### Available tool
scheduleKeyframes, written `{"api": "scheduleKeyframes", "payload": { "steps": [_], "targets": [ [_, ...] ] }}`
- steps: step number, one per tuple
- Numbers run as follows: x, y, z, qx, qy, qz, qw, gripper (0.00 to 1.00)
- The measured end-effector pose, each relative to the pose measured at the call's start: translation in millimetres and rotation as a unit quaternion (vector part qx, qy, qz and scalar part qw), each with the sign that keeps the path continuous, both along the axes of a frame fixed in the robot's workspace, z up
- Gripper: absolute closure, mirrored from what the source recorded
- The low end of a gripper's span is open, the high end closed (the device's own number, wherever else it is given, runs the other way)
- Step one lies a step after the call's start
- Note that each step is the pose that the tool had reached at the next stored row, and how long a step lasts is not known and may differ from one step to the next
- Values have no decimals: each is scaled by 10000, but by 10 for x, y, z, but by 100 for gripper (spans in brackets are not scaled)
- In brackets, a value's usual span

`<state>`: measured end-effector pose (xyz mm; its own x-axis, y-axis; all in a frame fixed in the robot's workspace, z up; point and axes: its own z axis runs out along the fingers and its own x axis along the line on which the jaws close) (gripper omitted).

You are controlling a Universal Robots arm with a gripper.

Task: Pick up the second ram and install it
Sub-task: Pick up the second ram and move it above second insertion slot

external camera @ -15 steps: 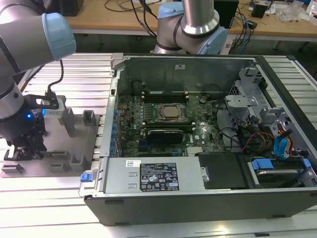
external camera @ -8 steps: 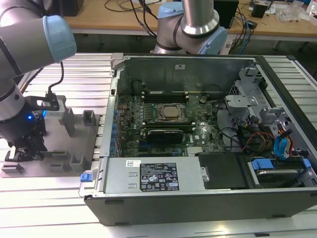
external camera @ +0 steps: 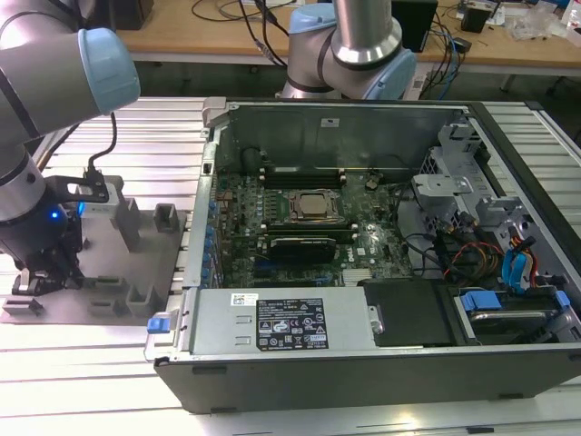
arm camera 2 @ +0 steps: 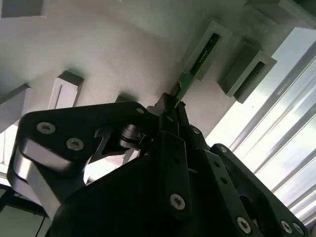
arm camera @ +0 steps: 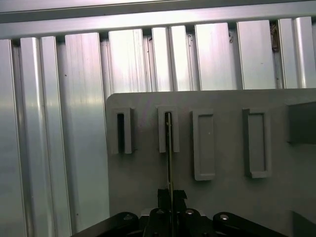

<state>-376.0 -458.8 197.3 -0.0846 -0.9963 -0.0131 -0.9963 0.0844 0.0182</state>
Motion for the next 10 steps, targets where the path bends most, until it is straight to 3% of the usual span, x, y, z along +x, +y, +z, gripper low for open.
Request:
{"api": "scheduleKeyframes", "payload": {
  "steps": [10],
  "targets": [
    [0,0,-1,24,0,0,10000,89]
  ]
}}
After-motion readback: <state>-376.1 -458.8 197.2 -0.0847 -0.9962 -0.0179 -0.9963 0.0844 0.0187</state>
